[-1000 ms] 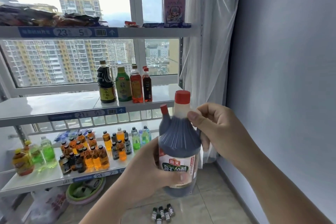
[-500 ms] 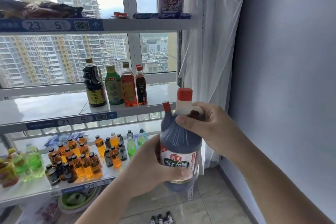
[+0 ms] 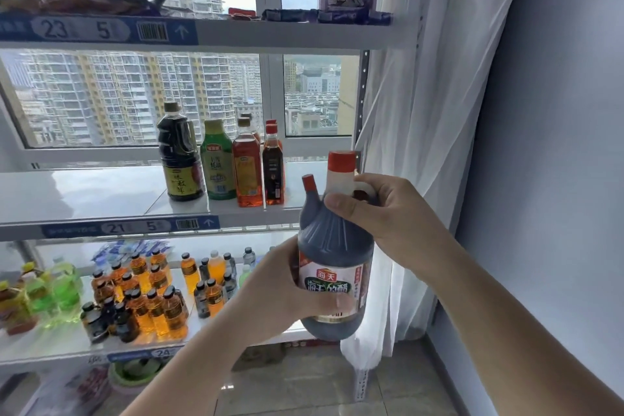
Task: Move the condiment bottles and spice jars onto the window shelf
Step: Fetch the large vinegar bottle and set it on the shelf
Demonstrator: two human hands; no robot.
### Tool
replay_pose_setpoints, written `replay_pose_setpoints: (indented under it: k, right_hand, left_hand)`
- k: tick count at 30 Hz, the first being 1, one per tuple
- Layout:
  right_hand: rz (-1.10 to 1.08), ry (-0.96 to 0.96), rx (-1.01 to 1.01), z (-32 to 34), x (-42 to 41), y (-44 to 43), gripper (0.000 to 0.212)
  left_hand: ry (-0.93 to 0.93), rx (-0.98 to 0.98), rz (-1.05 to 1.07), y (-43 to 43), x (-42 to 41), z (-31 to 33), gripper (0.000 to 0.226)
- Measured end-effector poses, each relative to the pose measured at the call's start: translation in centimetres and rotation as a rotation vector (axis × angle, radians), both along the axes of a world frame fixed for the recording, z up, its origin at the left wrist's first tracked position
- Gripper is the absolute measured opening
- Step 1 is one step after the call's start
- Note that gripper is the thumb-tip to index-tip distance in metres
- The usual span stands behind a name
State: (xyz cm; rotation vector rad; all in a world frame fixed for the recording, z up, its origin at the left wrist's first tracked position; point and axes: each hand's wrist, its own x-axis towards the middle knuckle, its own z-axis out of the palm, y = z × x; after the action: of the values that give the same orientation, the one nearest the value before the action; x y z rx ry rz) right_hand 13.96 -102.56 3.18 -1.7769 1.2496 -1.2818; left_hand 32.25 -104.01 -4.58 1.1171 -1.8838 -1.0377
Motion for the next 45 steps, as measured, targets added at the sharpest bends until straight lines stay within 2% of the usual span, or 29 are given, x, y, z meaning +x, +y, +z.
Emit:
replay_pose_setpoints:
  k: [8,14,17,22,26,30,45]
  right_hand:
    - [-0.041,0.046,-0.005,-0.5,0.5,-10.0,0.009]
    - [-0.053,0.137,0.015,-0.3,1.5,-19.6,0.008]
    - [-0.052,0.157,0.022,-1.1,1.9,-23.9,0.02]
    - [-0.011,0.124,0.076,-3.9,2.5,-28.8,0.071]
    - [-0.009,0.137,0.033,-5.6,2.8,-31.2,0.092]
    - [-0.046,0.157,-0.028,-6.4,2.5,-32.8,0.082]
    - [0.004,0.13,0.0,-7.1,1.4,-37.8,0.08]
  left_hand:
    - [0.01,-0.015,0.03,-10.3,0.3,-1.1,0.062]
    - [0.044,-0.018,0.013,-19.8,1.6,-0.5,0.058]
    - [0.072,-0.014,0.013,-24.4,2.3,-0.4,0.054]
    - [0.08,-0.018,-0.003,-29.5,2.7,-1.3,0.055]
    - [0.075,-0.036,-0.008,-32.0,2.5,-2.1,0.056]
    - [0.059,-0.032,0.005,-33.7,2.0,-2.8,0.057]
    - [0.009,0.022,0.056,-37.5,1.1,-2.9,0.06]
